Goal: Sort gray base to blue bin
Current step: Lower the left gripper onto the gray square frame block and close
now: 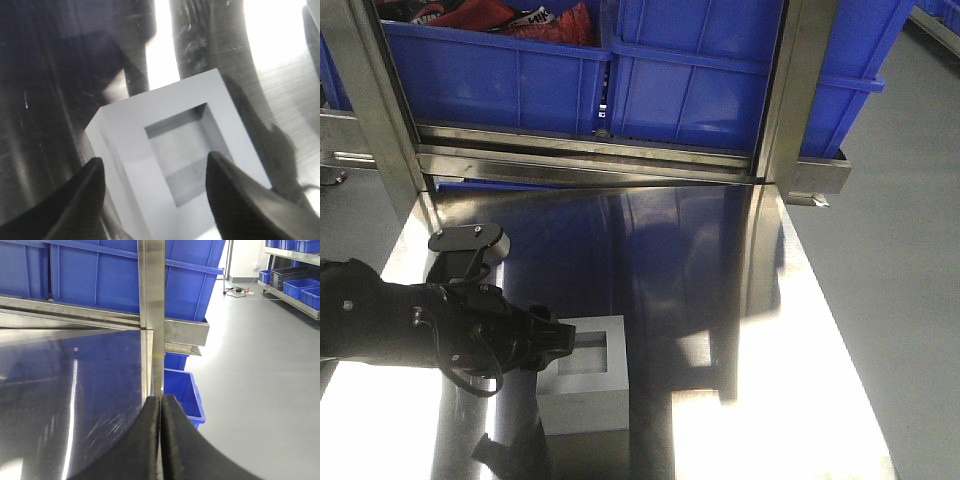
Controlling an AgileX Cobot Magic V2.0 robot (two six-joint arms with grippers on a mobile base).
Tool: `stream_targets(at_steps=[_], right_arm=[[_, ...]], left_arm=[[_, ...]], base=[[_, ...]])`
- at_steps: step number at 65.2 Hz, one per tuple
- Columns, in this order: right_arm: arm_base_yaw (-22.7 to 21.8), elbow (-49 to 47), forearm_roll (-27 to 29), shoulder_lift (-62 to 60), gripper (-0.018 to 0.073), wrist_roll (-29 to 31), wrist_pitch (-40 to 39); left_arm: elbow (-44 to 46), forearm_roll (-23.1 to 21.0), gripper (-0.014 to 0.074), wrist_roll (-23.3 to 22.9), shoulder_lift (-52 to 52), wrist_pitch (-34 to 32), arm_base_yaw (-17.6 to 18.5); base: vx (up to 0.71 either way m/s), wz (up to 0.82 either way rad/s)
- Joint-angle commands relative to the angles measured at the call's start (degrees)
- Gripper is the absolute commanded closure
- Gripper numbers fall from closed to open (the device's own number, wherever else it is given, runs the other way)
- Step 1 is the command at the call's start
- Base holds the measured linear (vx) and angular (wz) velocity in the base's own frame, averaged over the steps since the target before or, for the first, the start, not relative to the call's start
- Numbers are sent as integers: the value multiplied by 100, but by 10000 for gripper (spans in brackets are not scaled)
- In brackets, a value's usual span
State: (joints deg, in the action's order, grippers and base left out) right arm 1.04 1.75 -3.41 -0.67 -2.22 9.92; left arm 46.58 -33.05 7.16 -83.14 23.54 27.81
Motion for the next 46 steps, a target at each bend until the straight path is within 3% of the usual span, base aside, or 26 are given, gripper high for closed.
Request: stream_targets(at_steps=[1,12,37,46], right_arm=[[-26,83,-35,-73,568,31,-426],[-26,83,-35,-73,568,31,-426],[-26,83,-35,-73,568,31,-426],[-26,83,-35,-73,568,31,-426]], left_arm=[[244,-14,166,-146,31,-300,36],[449,7,166,-161,-256,-225,41],[495,529,167,-486,-754,10,41],[495,549,234,-486,-754,38,41]], base=[[0,0],[0,0],[0,0],[0,0]])
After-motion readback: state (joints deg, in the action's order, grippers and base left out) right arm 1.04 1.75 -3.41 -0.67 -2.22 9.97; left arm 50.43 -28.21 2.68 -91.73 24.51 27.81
